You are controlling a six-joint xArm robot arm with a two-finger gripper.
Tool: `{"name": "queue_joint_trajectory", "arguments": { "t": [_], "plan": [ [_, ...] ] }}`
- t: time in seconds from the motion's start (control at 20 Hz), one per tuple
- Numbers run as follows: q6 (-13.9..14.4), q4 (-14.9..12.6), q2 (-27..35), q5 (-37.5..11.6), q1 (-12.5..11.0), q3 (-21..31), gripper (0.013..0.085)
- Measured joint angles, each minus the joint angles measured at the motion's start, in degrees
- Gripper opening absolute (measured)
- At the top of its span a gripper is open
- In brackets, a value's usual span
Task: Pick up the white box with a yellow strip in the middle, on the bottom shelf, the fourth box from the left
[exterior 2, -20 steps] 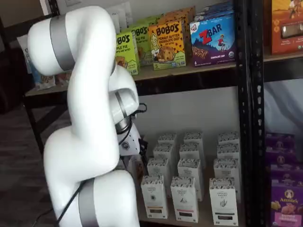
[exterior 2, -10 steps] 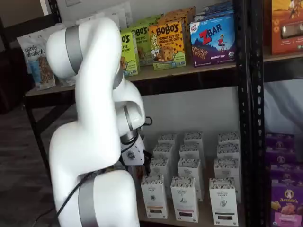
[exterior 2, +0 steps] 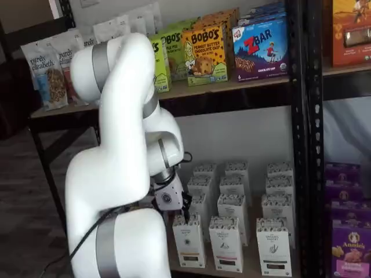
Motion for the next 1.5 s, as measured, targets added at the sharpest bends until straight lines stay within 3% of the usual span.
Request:
{"name": "queue_joint_trajectory", "arguments": {
  "t": [0.15, 0.3, 0.6, 0.75, 1.05, 1.5],
  "plan": [
    [-0.1, -0.1, 2.4, -0.6, -0.2, -1.7, 0.0850],
    [-2.8, 2.9, 4.8, -0.4, -0.1, -4.1, 0.0850],
    [-2.3, 1.5, 10.0, 1.3, -0.8, -11.0, 0.0850],
    [-3.8, 2.6, 12.8, 0.9, -1.3, -14.7, 0.0850],
    [-8.7, 7.6, 15.9, 1.9, -1.5, -19.5, 0.0850],
    [-10.9, 9.1, 18.8, 2.7, -2.2, -24.0, 0.0850]
  ]
}}
